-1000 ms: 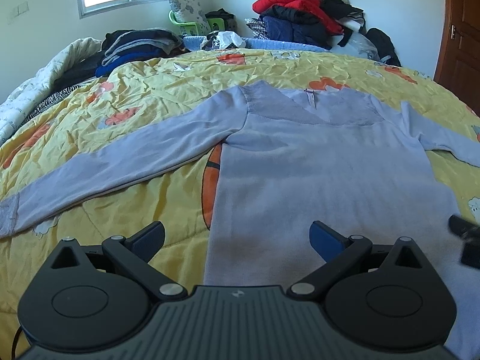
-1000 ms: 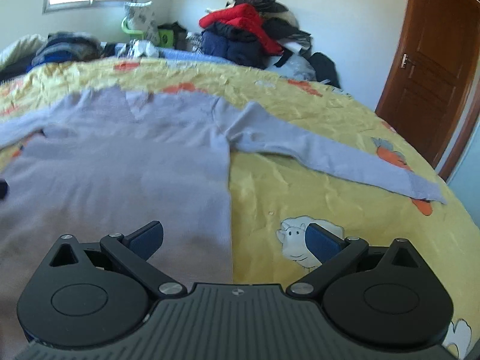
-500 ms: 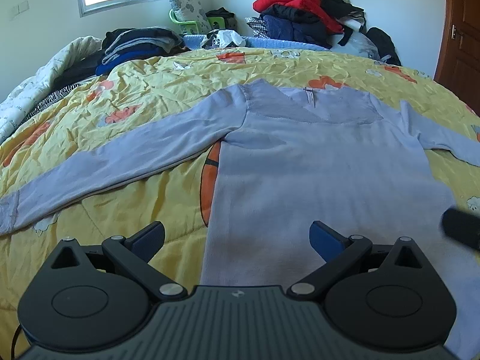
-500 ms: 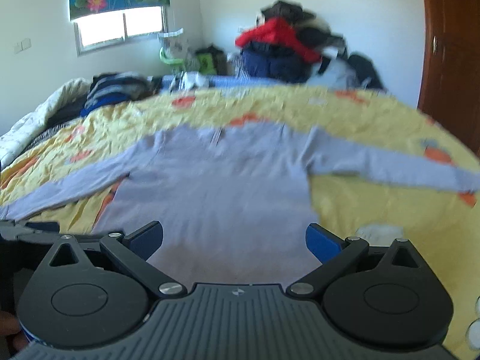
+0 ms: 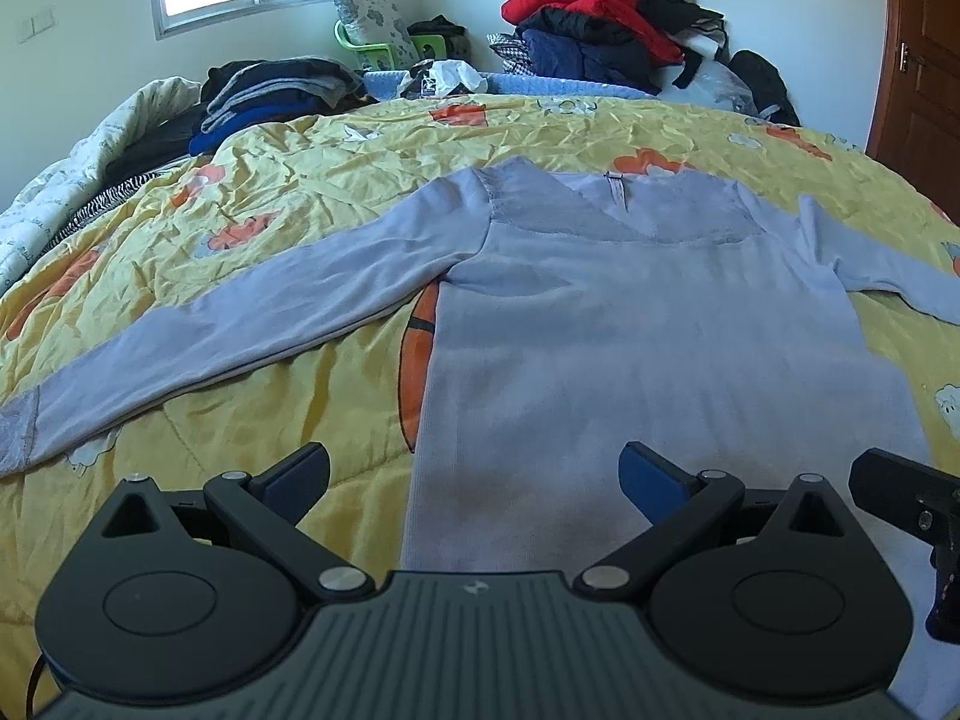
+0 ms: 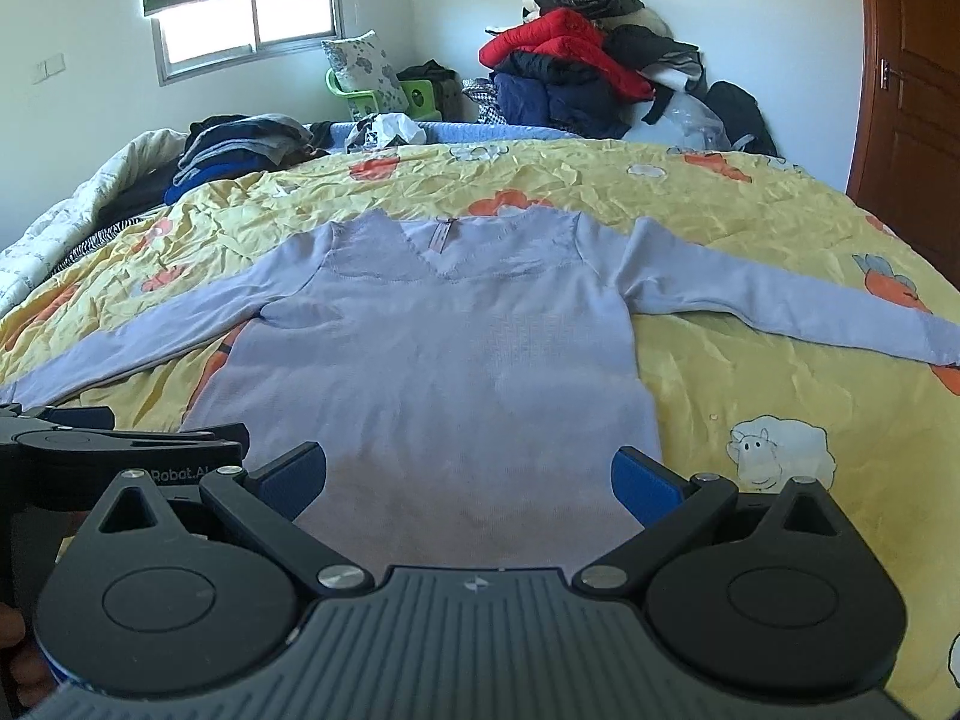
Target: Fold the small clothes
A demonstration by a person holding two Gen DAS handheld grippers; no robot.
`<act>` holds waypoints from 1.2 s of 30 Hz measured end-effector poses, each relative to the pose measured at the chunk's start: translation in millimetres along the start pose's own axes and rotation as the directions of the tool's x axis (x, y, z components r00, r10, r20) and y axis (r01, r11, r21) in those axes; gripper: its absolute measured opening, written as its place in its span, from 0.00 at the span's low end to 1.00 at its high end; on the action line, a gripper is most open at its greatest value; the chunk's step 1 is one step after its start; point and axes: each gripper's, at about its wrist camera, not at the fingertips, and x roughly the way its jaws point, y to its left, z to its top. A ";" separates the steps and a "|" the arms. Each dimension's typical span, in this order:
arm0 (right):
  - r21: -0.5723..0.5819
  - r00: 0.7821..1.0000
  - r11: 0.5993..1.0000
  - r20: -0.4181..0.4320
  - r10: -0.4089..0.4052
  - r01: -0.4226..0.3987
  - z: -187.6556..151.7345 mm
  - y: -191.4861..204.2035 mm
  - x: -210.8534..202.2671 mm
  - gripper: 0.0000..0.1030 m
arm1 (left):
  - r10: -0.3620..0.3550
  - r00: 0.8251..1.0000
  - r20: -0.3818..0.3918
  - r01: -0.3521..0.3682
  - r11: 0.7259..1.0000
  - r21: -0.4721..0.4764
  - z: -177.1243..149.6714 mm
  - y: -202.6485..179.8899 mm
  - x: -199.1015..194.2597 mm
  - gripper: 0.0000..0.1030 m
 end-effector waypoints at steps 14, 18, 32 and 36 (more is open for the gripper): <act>0.001 1.000 1.000 -0.012 0.001 -0.001 -0.8 -1.4 4.3 0.99 | 0.003 1.000 -0.005 -0.003 1.000 0.003 -1.7 -3.4 1.0 1.00; -0.004 1.000 1.000 -0.008 -0.001 0.001 -1.4 -1.9 5.5 0.99 | 0.007 1.000 -0.004 -0.007 1.000 0.011 -1.7 -4.2 1.1 1.00; -0.001 1.000 1.000 0.030 -0.006 0.006 2.4 -10.2 6.8 0.99 | 0.012 1.000 0.017 -0.013 0.999 0.038 9.4 -10.2 4.6 1.00; 0.011 0.999 1.000 0.044 0.015 -0.015 6.7 -19.7 11.9 0.99 | 0.014 1.000 0.018 -0.015 0.999 0.051 14.2 -14.9 11.1 1.00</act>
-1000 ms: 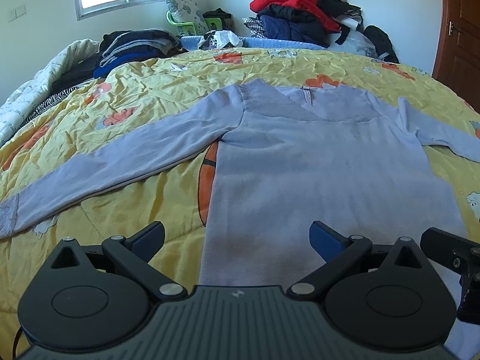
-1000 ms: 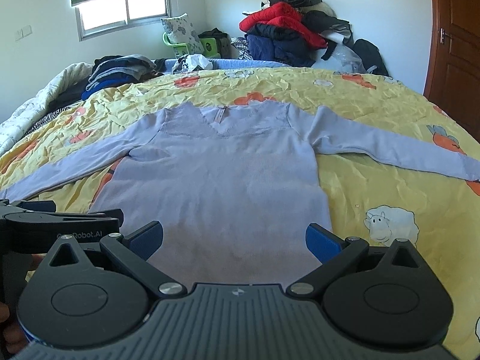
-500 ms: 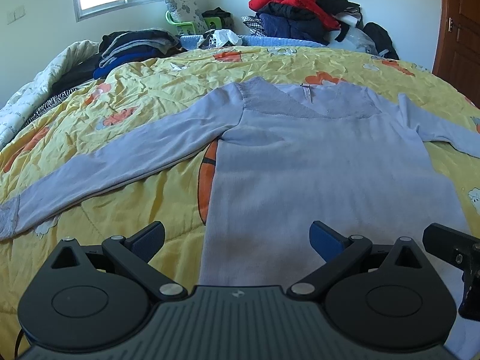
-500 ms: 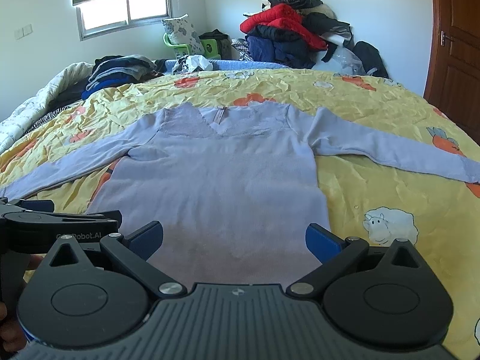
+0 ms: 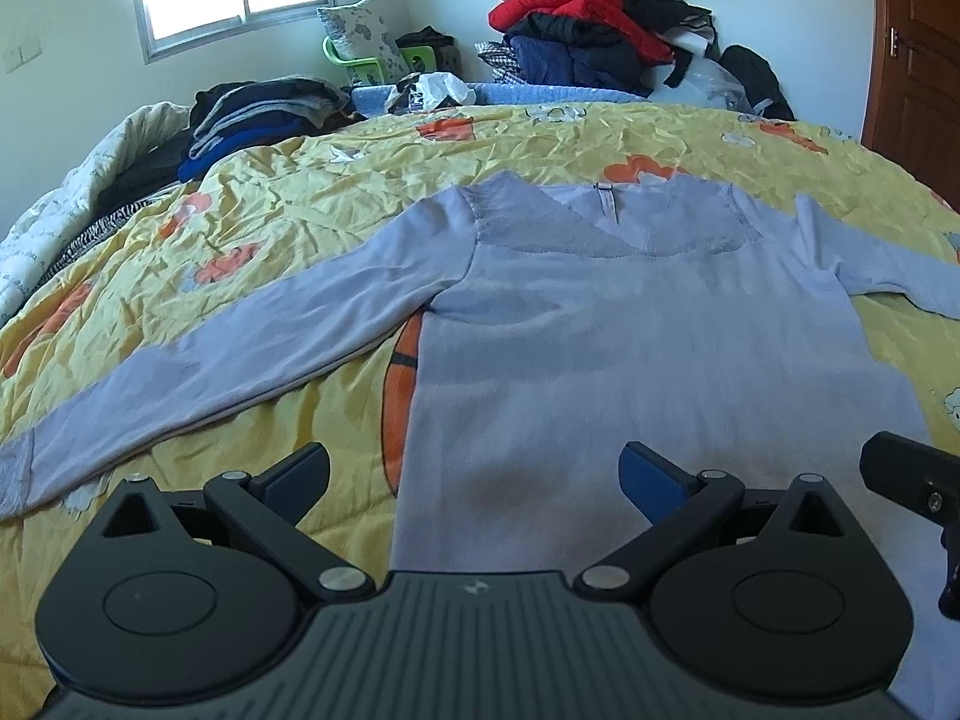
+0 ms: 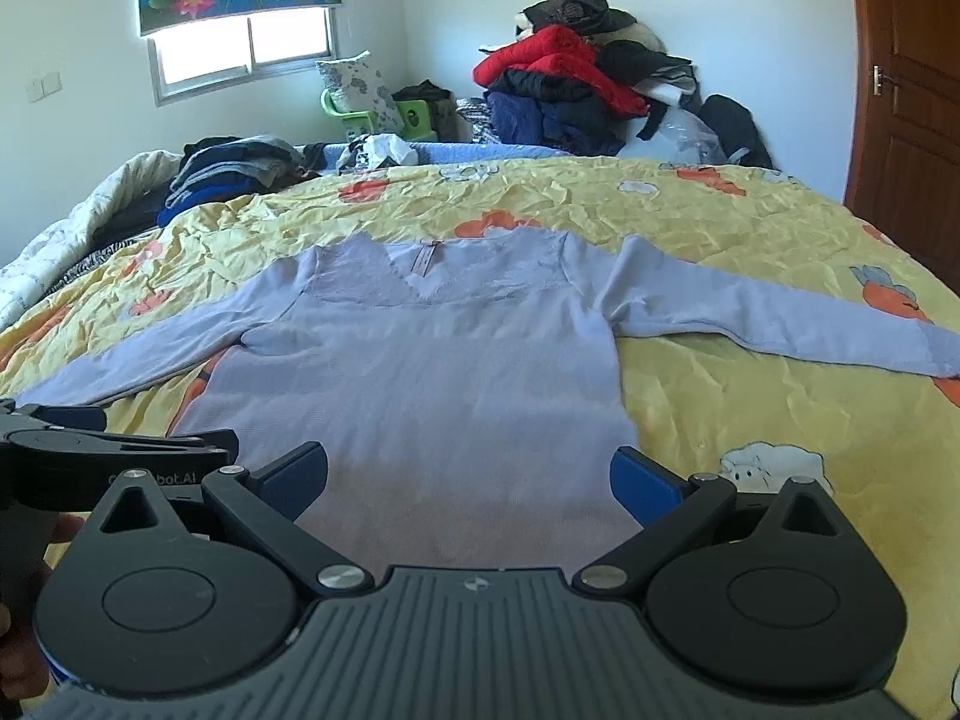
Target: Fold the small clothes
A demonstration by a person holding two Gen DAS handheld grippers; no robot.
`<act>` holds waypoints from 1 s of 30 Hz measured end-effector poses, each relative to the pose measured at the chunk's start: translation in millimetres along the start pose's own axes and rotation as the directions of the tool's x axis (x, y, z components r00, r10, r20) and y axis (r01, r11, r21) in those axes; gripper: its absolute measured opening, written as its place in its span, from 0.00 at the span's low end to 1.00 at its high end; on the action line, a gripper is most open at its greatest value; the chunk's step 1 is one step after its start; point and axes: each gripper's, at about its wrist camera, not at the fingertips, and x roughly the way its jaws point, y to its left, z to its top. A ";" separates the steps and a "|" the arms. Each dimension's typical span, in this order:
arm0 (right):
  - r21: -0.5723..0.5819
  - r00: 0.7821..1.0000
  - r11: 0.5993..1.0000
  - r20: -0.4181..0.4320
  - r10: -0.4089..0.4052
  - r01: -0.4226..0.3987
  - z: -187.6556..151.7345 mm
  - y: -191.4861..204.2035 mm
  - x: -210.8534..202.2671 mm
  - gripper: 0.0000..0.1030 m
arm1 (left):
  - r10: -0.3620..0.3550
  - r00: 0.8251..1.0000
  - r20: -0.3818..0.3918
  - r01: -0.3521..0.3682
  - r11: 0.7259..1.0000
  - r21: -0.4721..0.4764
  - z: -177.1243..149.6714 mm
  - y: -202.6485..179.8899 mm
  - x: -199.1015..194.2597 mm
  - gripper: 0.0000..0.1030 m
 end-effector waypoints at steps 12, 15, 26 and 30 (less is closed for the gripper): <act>0.055 0.998 0.997 0.004 0.060 -0.060 11.4 -21.5 18.3 0.99 | -0.025 1.000 -0.006 0.025 1.000 0.017 13.7 -12.2 21.6 1.00; 0.073 0.998 0.996 0.046 0.045 -0.048 13.3 -37.1 21.5 0.98 | -0.052 0.999 -0.003 0.052 0.999 0.006 18.0 -14.0 23.2 1.00; 0.486 0.977 0.863 0.071 -0.200 0.141 15.7 -201.1 40.1 0.99 | -0.105 0.995 0.002 0.104 0.993 0.051 28.6 -29.5 27.9 1.00; 0.641 0.954 0.747 0.073 -0.291 0.179 0.3 -267.1 42.5 0.97 | -0.112 0.994 -0.013 0.113 0.992 0.051 32.4 -31.4 33.4 1.00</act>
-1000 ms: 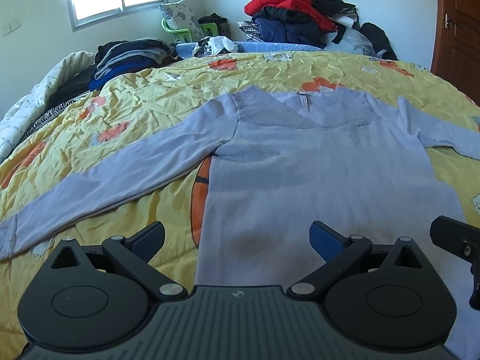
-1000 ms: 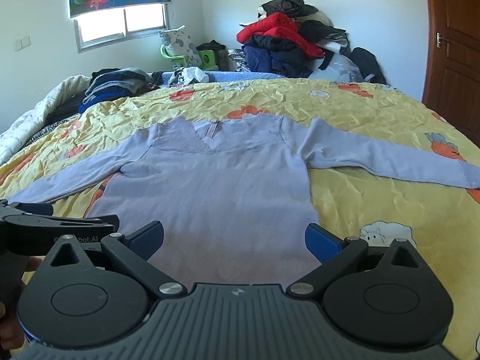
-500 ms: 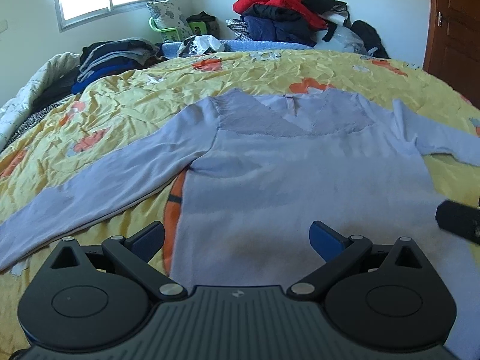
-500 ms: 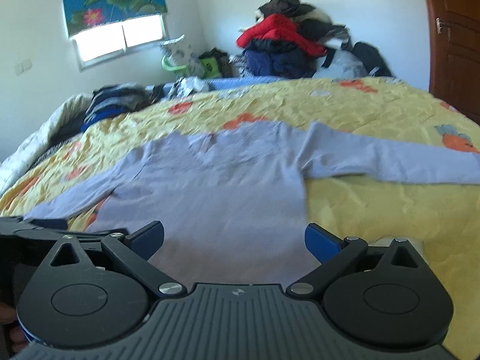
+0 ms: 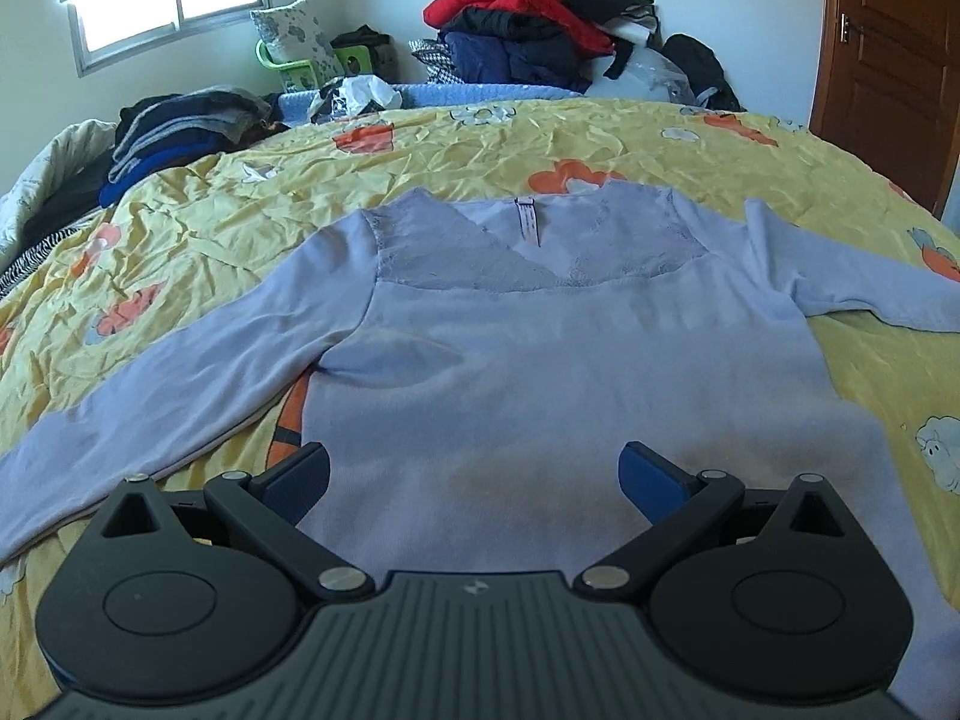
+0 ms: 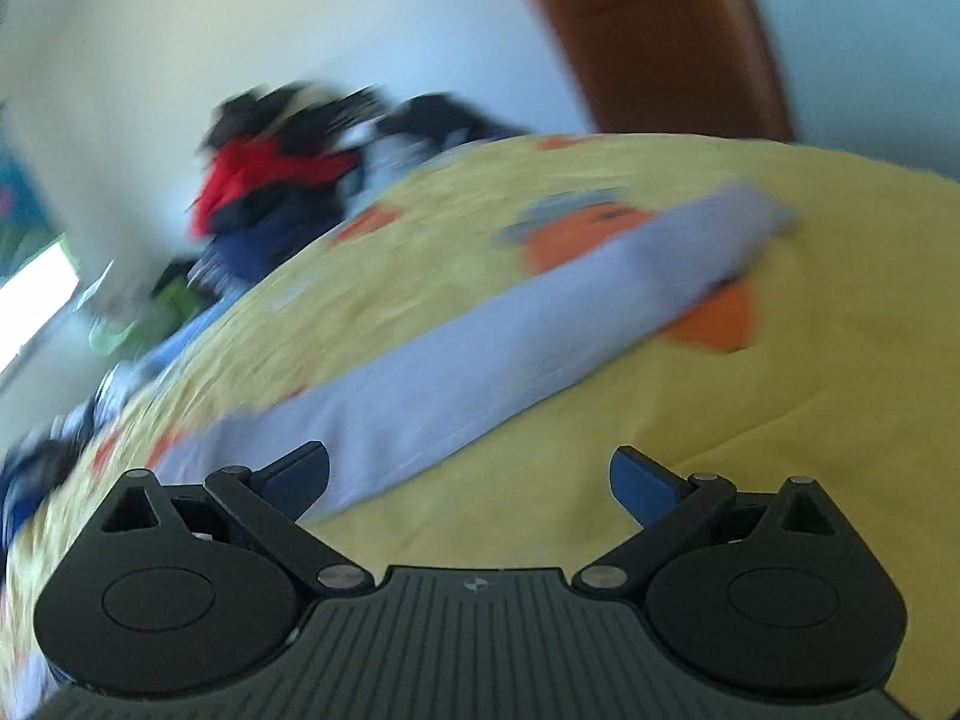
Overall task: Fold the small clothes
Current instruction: 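Reach the right tool to the sweater sleeve cuff and close on it, then lift the held sleeve with the right tool and carry it across the sweater body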
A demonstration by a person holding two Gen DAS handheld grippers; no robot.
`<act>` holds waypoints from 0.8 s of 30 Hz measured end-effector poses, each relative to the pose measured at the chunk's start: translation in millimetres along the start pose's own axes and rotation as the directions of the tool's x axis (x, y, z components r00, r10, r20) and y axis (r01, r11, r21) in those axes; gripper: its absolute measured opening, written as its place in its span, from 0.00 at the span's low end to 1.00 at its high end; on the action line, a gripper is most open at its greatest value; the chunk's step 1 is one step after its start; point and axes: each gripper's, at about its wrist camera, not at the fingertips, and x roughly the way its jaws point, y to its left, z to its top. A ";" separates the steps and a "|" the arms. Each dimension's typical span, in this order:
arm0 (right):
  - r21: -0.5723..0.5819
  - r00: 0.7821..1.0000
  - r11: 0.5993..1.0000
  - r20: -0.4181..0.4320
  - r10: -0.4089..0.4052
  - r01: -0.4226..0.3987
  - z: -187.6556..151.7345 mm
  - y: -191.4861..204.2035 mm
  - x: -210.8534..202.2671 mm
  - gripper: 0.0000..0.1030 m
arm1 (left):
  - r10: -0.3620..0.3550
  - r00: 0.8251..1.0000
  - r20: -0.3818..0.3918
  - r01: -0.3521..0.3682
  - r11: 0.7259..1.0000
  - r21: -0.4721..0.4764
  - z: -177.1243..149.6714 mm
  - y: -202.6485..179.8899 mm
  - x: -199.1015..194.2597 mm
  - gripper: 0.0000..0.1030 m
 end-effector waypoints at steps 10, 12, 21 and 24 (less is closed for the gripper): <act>0.224 0.989 0.974 0.151 -0.008 -0.026 26.2 -54.6 47.7 0.81 | 0.023 0.999 -0.029 -0.023 1.000 0.003 4.2 -2.5 15.4 1.00; 0.247 0.988 0.969 0.149 -0.034 -0.004 32.4 -54.8 57.6 0.73 | 0.032 0.999 -0.027 -0.032 0.999 0.006 5.6 -2.0 16.5 1.00; 0.307 0.988 0.950 0.123 -0.088 0.047 47.9 -65.9 78.7 0.13 | 0.067 0.997 -0.039 -0.069 0.997 -0.031 11.9 13.4 26.5 1.00; 0.264 0.989 0.964 0.130 -0.075 0.038 48.0 -52.0 76.3 0.12 | 0.092 0.995 -0.035 -0.093 0.995 -0.037 11.1 18.8 27.5 1.00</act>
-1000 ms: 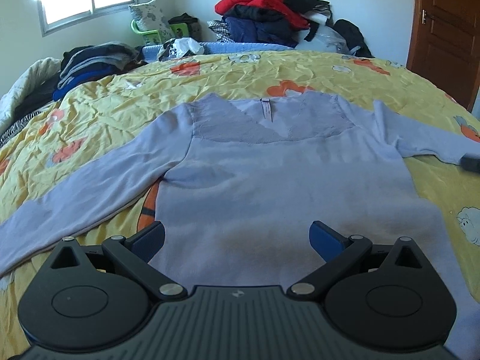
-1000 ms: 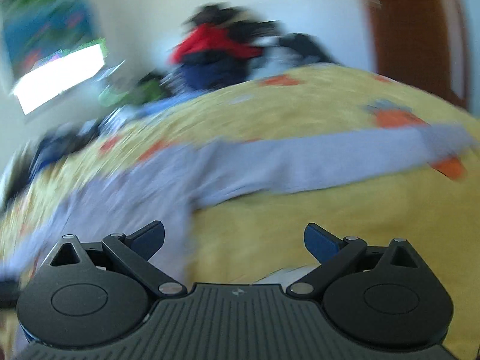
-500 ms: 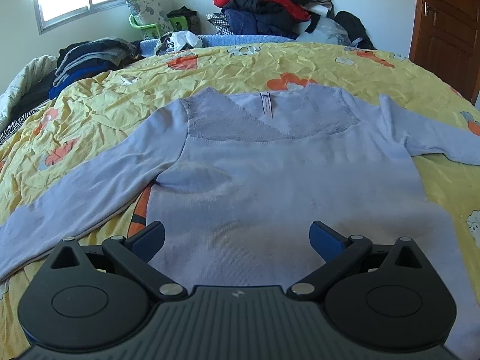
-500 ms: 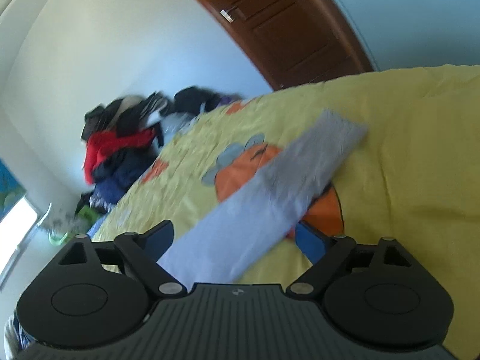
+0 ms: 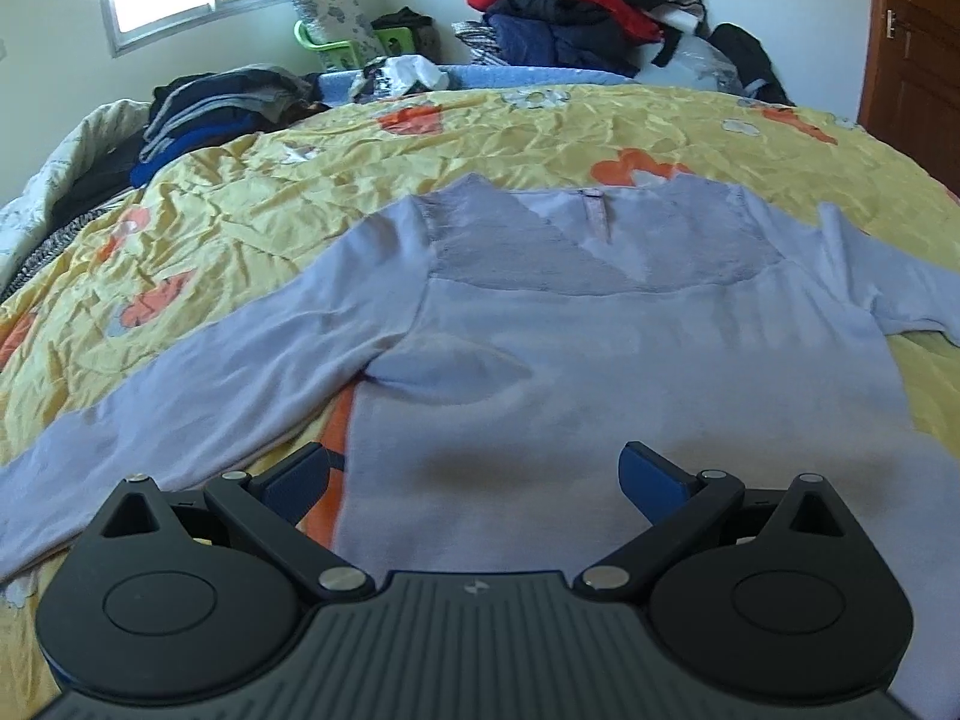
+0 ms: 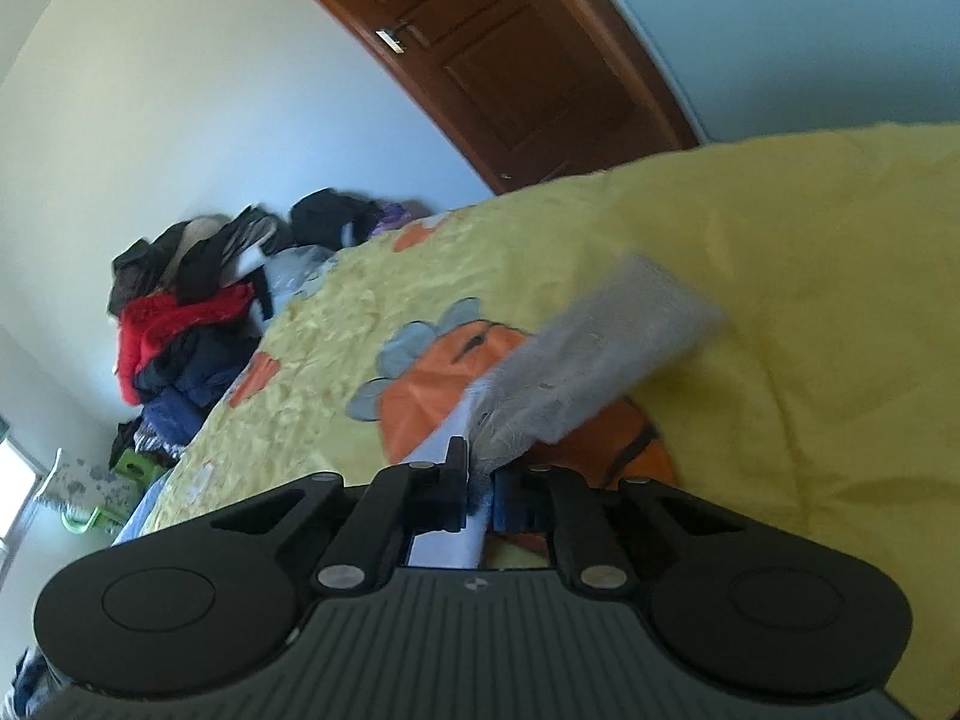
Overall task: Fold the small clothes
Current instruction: 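Lift the held sleeve with the right tool and carry it across the sweater body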
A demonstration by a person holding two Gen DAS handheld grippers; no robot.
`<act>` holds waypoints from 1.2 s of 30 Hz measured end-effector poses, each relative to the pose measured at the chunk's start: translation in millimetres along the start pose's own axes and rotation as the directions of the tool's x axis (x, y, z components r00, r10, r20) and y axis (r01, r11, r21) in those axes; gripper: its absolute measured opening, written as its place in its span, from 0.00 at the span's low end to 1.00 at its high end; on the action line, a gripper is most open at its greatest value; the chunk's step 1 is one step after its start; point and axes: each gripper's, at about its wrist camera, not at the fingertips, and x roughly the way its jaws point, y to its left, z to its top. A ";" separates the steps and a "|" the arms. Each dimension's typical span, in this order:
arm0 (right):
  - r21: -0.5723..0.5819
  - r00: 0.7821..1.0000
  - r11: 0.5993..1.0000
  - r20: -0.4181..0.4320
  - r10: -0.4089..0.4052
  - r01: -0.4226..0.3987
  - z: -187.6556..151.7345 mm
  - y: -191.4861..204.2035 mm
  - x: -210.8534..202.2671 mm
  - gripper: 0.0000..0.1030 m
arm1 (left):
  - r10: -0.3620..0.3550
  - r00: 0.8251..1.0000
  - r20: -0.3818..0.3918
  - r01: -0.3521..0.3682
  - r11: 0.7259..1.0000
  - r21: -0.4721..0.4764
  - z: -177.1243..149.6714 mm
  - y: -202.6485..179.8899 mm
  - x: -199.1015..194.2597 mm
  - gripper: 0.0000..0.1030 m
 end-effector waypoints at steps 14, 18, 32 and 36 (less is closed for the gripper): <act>-0.195 0.970 0.953 -0.121 0.211 -0.231 -40.9 111.8 -23.9 0.11 | 0.054 0.999 0.003 -0.054 0.998 -0.027 -4.1 20.6 4.0 1.00; -0.212 0.947 0.930 -0.181 0.264 -0.300 -62.2 137.2 -33.7 0.11 | 0.059 0.998 0.012 -0.058 0.998 -0.031 -3.9 23.2 4.4 1.00; -0.242 0.865 0.861 -0.363 0.348 -0.448 -134.0 209.9 -54.7 0.11 | 0.068 0.998 -0.002 -0.068 0.997 -0.039 -9.3 33.2 10.1 1.00; -0.244 0.849 0.849 -0.389 0.358 -0.469 -147.7 227.2 -56.2 0.11 | 0.073 0.997 0.009 -0.072 0.997 -0.038 -10.9 36.8 7.8 1.00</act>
